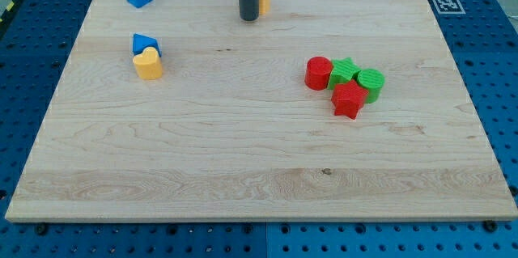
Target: Keep arm closer to the triangle
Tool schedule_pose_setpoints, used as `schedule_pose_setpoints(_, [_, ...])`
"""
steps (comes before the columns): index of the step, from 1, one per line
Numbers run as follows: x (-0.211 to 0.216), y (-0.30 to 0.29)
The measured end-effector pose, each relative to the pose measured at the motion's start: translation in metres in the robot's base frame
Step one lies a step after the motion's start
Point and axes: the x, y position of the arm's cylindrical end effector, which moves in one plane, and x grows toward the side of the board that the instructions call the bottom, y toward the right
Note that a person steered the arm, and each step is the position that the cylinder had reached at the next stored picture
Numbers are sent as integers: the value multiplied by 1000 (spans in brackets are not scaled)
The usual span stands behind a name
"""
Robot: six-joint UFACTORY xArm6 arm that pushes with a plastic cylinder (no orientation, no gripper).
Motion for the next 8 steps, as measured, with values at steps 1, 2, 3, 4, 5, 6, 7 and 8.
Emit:
schedule_pose_setpoints(1, [-9, -1])
schedule_pose_setpoints(2, [-18, -1])
schedule_pose_setpoints(3, [-18, -2])
schedule_pose_setpoints(4, [12, -6])
schedule_pose_setpoints(5, [46, -24])
schedule_pose_setpoints(6, [44, -52])
schedule_pose_setpoints(7, [44, -56])
schedule_pose_setpoints(8, [44, -57])
